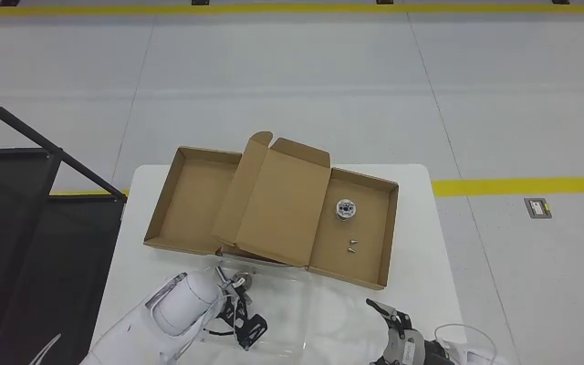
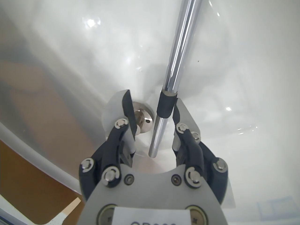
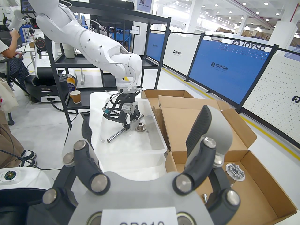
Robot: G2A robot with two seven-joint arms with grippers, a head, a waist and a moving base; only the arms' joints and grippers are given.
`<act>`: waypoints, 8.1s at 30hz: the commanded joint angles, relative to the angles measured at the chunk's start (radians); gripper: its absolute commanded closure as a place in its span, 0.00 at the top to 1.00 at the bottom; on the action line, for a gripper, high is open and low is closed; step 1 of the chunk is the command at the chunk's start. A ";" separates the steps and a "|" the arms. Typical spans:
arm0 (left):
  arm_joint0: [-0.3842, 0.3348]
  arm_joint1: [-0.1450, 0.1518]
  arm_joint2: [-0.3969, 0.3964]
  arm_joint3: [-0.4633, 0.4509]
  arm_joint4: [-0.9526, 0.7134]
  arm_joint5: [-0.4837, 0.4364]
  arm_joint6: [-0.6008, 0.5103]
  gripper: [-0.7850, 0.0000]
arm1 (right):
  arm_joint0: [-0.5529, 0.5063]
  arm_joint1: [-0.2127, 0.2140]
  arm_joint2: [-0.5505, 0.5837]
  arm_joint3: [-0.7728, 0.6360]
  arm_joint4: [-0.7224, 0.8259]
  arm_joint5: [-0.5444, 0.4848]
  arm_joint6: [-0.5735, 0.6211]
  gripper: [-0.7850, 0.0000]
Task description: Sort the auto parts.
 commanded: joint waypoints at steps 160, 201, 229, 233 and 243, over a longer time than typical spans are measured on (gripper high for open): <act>-0.066 0.456 -0.268 -0.259 -1.761 0.544 -0.471 0.00 | 0.000 0.000 0.000 0.000 0.000 0.000 0.000 1.00; -0.572 -0.008 0.209 0.594 -2.039 0.829 -1.012 0.00 | 0.000 0.000 0.000 0.000 0.000 0.000 0.000 1.00; -0.718 -0.217 0.223 0.985 -1.998 0.645 -0.886 0.68 | 0.000 0.000 0.000 0.000 0.000 0.000 0.000 1.00; -0.685 -0.166 0.168 0.872 -1.959 0.580 -0.828 0.71 | 0.000 0.000 0.000 0.000 0.000 0.000 0.000 1.00; -0.360 0.062 -0.132 0.286 -1.825 0.451 -0.813 0.76 | 0.000 0.000 0.000 0.000 0.000 0.000 0.000 1.00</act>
